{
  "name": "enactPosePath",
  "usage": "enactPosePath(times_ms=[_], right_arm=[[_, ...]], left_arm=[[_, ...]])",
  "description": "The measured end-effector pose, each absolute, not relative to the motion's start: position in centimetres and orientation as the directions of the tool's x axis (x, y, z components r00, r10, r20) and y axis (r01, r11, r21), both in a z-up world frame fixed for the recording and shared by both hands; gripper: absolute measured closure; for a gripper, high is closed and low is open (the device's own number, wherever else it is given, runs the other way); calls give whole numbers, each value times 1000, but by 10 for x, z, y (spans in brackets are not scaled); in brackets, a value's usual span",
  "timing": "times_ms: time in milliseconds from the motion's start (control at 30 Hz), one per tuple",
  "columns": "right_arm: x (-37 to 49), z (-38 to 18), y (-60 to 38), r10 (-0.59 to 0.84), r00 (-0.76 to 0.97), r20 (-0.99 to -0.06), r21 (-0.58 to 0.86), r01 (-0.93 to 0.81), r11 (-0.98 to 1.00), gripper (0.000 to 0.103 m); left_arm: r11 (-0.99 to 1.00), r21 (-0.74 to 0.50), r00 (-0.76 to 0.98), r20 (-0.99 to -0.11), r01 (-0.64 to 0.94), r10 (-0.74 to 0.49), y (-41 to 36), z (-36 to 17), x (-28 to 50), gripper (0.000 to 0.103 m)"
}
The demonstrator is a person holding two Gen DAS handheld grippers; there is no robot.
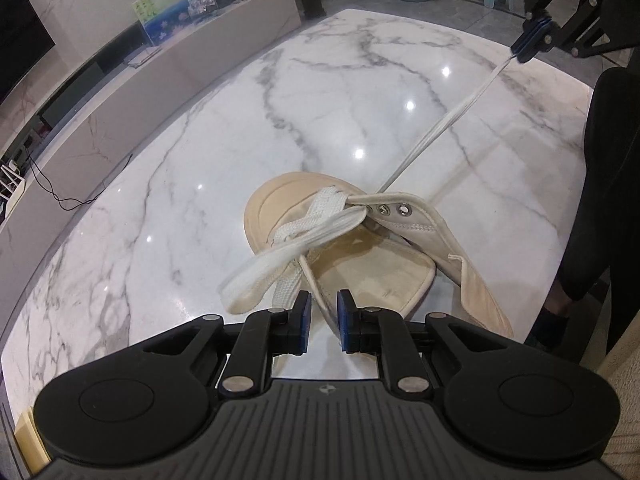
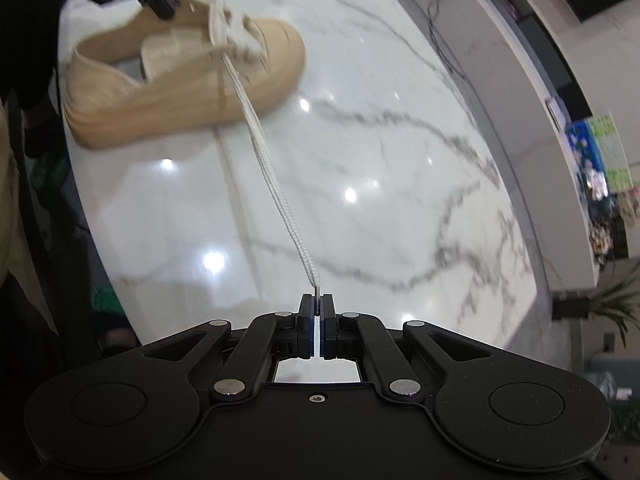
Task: Lace up shoes with both hands
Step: 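Pull the lace through the eyelet and draw it out long with the right gripper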
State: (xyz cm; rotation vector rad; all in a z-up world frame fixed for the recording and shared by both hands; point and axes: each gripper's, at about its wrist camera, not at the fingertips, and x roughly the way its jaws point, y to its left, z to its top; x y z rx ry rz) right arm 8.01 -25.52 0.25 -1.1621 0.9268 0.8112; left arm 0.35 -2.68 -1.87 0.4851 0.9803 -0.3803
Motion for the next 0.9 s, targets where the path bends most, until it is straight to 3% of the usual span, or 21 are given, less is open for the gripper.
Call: enactPosePath(times_ms=[667,900], right_arm=[[96,15,-347,-253,449,-857,-514,-782,352,102],[92,18,-353,-273,449,-851,-523,-775,354,102]], left_arm=[[826,221,501,-861,518,-84,-24,-18,1,90],[824,228,505,-859,519,-80,-24,-18,1,90]])
